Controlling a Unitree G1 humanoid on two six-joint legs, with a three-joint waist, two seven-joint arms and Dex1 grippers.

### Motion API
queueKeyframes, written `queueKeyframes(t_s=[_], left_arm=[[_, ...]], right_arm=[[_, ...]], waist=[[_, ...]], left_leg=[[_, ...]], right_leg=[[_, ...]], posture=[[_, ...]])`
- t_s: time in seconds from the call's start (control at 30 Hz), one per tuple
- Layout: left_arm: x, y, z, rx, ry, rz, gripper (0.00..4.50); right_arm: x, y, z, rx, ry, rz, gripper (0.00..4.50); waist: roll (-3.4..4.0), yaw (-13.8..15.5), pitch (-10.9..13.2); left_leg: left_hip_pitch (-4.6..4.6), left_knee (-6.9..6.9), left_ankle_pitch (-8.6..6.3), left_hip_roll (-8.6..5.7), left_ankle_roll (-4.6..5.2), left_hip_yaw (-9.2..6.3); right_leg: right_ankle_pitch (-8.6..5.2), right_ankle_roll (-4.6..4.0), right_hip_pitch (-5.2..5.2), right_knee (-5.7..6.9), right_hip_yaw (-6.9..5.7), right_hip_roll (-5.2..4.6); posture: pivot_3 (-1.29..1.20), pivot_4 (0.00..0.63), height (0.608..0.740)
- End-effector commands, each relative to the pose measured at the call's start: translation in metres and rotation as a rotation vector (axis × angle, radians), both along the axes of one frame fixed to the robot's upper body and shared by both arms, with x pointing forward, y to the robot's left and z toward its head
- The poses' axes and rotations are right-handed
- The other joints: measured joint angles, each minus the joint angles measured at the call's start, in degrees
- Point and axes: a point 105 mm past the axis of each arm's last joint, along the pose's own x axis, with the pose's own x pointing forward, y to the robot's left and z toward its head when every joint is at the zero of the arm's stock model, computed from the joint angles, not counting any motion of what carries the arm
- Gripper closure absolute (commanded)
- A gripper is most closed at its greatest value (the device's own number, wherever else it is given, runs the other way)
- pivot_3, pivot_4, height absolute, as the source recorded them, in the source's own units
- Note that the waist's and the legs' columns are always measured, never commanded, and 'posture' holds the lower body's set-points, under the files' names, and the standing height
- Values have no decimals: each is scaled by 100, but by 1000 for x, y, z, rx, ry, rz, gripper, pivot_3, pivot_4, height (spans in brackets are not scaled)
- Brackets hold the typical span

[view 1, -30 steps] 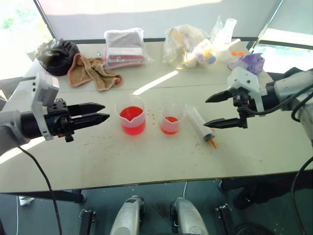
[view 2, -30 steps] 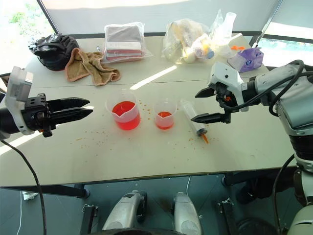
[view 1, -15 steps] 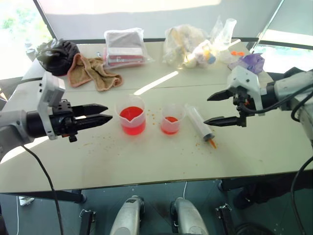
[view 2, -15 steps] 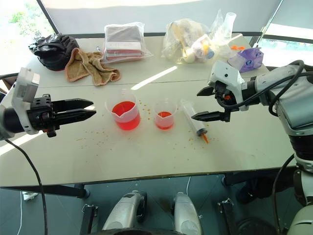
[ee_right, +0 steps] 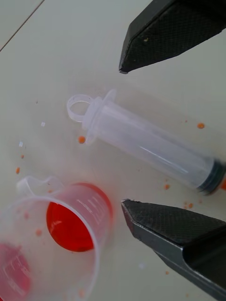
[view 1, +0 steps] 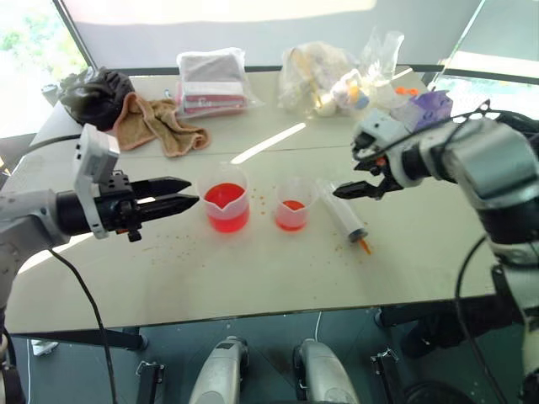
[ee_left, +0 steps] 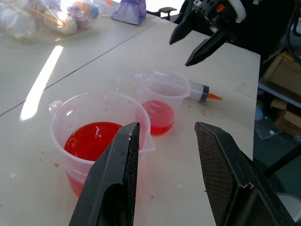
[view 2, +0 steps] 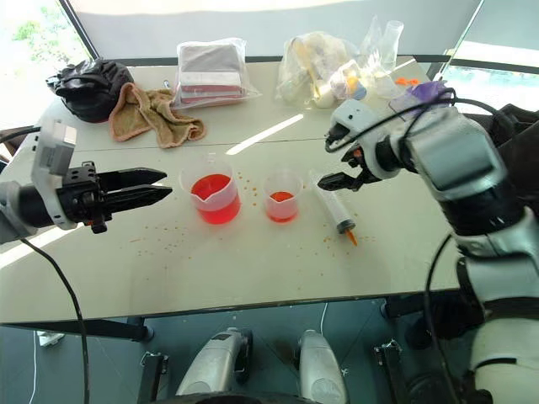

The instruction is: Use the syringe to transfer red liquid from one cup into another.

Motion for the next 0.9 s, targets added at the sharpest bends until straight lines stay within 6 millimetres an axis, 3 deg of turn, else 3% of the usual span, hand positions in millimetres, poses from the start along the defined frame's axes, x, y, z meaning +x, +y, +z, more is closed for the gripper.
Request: queueKeyframes(t_s=[0.03,0.33,0.57,0.67,0.8,0.83,0.9], left_arm=[[-2,2,9,13,-60,22,2549],[-6,6,8,20,-69,56,2549],[-10,8,7,25,-70,82,2549],[-11,9,7,27,-73,93,2549],[-11,9,7,30,-75,100,2549],[-11,9,6,31,-75,100,2549],[-10,9,7,31,-76,99,2549]], right_arm=[[8,-7,-9,-27,108,-181,24],[21,2,-33,-97,177,-258,24],[36,8,-66,-134,205,-261,24],[39,10,-69,-136,200,-255,767],[40,10,-64,-121,192,-240,2882],[40,9,-63,-120,192,-241,3108],[41,5,-59,-117,178,-261,3112]], waist=[[0,3,0],[0,-15,0],[-1,-23,-2],[-12,-25,-9],[-12,-23,-9],[-12,-23,-9],[-12,-23,-9]], left_leg=[[0,-1,0,0,0,0],[-5,-4,-2,-11,3,1],[-5,-4,-2,-11,3,2],[2,1,-2,-11,3,-1],[11,4,-2,-11,3,-1],[11,3,-2,-11,3,-1],[10,2,-2,-11,3,-1]], right_leg=[[0,0,-1,0,0,0],[2,4,-8,3,1,-4],[3,5,-11,10,0,0],[3,6,0,10,-2,2],[5,7,8,12,-2,3],[5,7,7,13,-2,3],[5,7,6,12,-2,3]], posture=[[0,150,736],[0,150,736],[0,150,736],[0,150,736],[0,150,736],[0,150,736],[0,150,736]])
